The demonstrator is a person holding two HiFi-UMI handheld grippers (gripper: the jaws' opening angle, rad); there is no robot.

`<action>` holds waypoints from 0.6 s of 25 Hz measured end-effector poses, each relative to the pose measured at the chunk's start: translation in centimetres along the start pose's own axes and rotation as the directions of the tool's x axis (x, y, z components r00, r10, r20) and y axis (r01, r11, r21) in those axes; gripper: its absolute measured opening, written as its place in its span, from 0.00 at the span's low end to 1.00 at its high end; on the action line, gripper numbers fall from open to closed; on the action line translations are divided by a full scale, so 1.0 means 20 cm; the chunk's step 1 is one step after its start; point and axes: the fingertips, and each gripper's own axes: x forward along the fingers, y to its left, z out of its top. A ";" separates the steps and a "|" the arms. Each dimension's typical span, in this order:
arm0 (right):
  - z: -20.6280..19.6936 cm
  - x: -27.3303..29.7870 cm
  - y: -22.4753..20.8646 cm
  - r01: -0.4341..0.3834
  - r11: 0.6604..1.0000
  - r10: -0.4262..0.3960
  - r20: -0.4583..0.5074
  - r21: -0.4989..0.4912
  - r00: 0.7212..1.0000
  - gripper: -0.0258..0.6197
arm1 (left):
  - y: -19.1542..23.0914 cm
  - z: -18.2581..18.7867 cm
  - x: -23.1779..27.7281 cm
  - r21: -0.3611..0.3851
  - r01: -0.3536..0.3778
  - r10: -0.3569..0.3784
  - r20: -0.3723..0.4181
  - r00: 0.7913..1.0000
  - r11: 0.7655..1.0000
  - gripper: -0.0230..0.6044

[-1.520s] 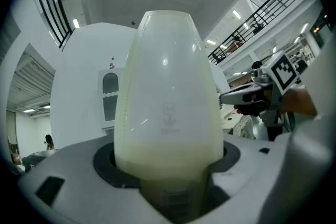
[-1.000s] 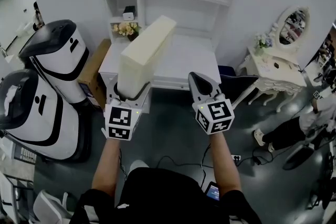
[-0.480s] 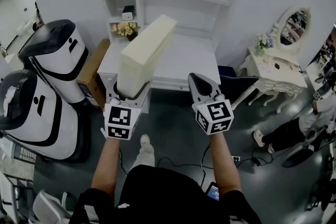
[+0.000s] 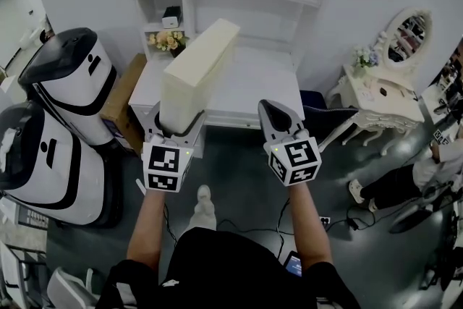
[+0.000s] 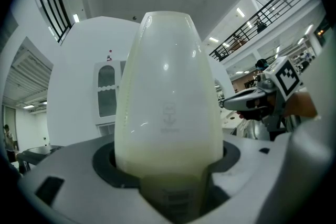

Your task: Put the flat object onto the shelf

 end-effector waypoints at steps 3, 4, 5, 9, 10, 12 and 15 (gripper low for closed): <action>-0.01 0.06 -0.05 0.004 1.000 -0.004 0.003 -0.005 1.000 0.02 | 0.02 -0.01 0.09 -0.001 0.005 -0.005 0.000 1.000 1.000 0.53; -0.01 0.09 -0.06 0.004 1.000 -0.004 0.003 -0.006 1.000 0.02 | 0.03 -0.02 0.12 -0.002 0.006 -0.006 0.001 1.000 1.000 0.53; -0.02 0.12 -0.07 0.003 1.000 -0.003 0.003 -0.007 1.000 0.02 | 0.04 -0.02 0.14 -0.003 0.009 -0.009 0.002 1.000 1.000 0.53; -0.04 0.24 -0.11 -0.003 1.000 0.003 -0.005 -0.012 1.000 0.02 | 0.10 -0.04 0.27 -0.015 0.016 -0.016 0.013 1.000 1.000 0.53; -0.04 0.28 -0.13 -0.003 1.000 0.003 -0.006 -0.012 1.000 0.02 | 0.11 -0.04 0.30 -0.014 0.019 -0.019 0.015 1.000 1.000 0.53; -0.04 0.35 -0.16 -0.001 1.000 0.001 -0.007 -0.011 1.000 0.02 | 0.15 -0.03 0.38 -0.011 0.026 -0.026 0.023 0.999 1.000 0.53; -0.06 0.46 -0.21 0.002 1.000 -0.002 -0.014 -0.008 1.000 0.02 | 0.21 -0.02 0.49 -0.013 0.032 -0.032 0.028 0.999 0.999 0.53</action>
